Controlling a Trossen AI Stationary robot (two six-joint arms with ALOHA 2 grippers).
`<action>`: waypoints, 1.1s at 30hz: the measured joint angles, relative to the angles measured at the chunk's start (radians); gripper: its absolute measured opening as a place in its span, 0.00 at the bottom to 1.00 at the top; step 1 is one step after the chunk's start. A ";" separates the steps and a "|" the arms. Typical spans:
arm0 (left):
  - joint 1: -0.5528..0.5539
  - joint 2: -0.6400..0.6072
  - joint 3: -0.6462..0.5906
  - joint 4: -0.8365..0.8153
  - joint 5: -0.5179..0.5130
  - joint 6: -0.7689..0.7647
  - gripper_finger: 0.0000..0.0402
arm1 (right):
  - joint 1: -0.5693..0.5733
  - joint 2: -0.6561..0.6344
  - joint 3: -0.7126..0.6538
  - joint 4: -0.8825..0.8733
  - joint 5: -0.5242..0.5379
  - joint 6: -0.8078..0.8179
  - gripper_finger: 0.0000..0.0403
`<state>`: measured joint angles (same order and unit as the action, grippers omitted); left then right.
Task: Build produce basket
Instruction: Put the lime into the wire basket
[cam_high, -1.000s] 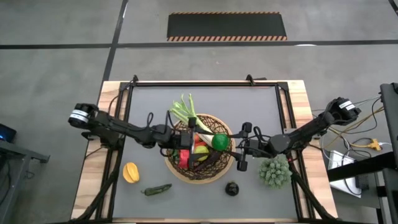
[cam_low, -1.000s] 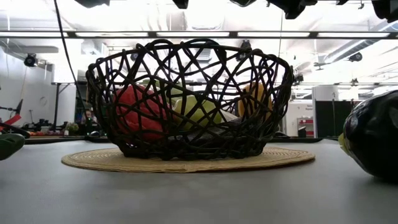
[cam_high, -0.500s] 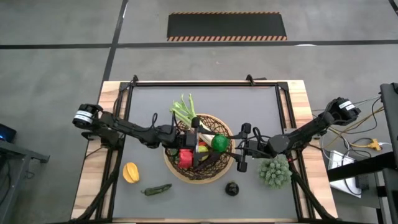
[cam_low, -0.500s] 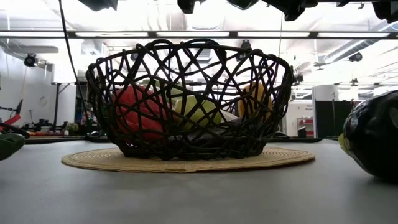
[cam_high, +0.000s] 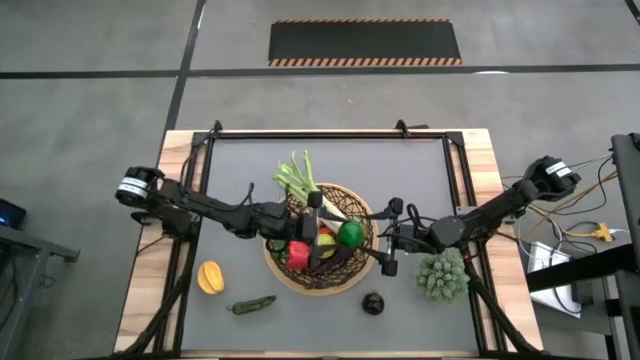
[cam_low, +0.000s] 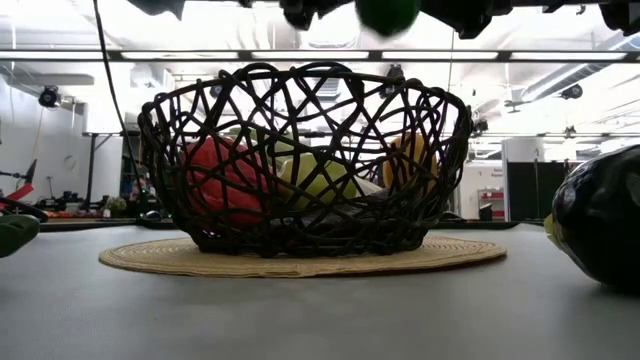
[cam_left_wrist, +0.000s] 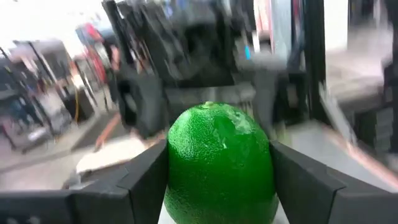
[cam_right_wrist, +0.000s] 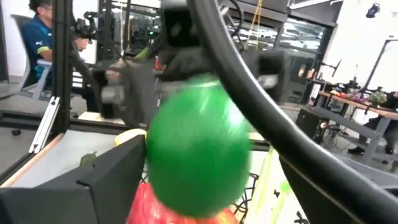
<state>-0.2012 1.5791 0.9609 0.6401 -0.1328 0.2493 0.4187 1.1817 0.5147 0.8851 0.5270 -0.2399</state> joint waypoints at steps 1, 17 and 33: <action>0.000 -0.006 0.002 -0.054 -0.001 0.011 0.58 | 0.000 -0.010 0.003 -0.013 0.006 0.010 0.88; -0.014 -0.073 0.160 -0.791 -0.159 -0.038 0.58 | 0.002 -0.219 0.038 -0.448 0.048 0.117 0.91; 0.005 -0.061 0.330 -1.331 -0.198 -0.199 0.58 | 0.002 -0.291 0.038 -0.639 0.051 0.164 0.91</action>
<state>-0.1959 1.5177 1.2907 -0.6907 -0.3309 0.0505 0.4210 0.8909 0.5526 0.2463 0.5783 -0.0757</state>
